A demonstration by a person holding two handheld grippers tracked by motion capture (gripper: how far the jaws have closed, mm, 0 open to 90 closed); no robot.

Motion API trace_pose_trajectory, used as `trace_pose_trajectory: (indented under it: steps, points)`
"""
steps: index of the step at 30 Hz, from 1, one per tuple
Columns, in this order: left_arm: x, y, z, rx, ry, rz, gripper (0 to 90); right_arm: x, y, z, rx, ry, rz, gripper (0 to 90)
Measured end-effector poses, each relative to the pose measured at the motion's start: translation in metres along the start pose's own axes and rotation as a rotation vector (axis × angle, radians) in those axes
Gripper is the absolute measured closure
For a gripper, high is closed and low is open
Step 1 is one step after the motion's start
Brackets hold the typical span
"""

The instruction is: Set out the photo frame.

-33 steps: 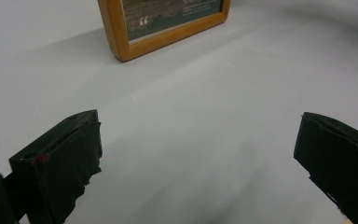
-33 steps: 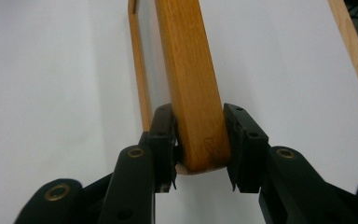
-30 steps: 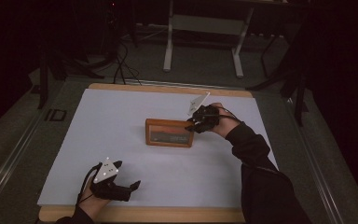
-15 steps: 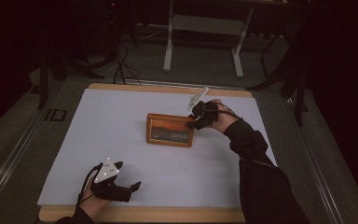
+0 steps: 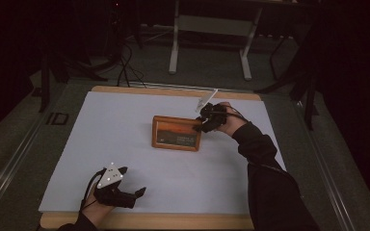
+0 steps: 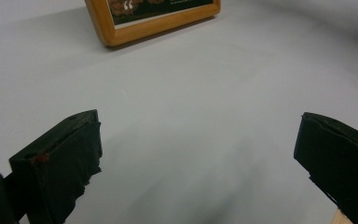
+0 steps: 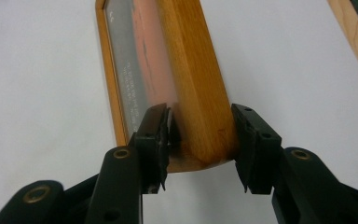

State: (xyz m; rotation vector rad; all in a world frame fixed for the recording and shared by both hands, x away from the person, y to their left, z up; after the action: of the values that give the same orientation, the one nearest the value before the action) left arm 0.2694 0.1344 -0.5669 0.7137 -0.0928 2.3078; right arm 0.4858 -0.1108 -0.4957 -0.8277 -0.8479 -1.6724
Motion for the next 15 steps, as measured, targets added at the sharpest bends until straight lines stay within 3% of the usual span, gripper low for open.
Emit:
trace_pose_trajectory:
  steps: [15]
  points:
    - [-0.0004,0.0014,-0.0001,-0.003,-0.001,-0.007,1.2,-0.0009,0.0082,-0.0018,-0.001,0.005,-0.057,54.3]
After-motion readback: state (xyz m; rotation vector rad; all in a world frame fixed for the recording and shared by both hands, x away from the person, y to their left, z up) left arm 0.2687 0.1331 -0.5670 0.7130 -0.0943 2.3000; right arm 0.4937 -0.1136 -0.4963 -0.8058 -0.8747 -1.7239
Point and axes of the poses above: each handheld gripper's, and its own axes: x roughly backward along the jaws, z roughly out of its top, y roughly to its right, the point moved 7 cm from there along -x, roughly forward along the jaws, and after that the axes turned 2 degrees about x, right-handed, at the moved point
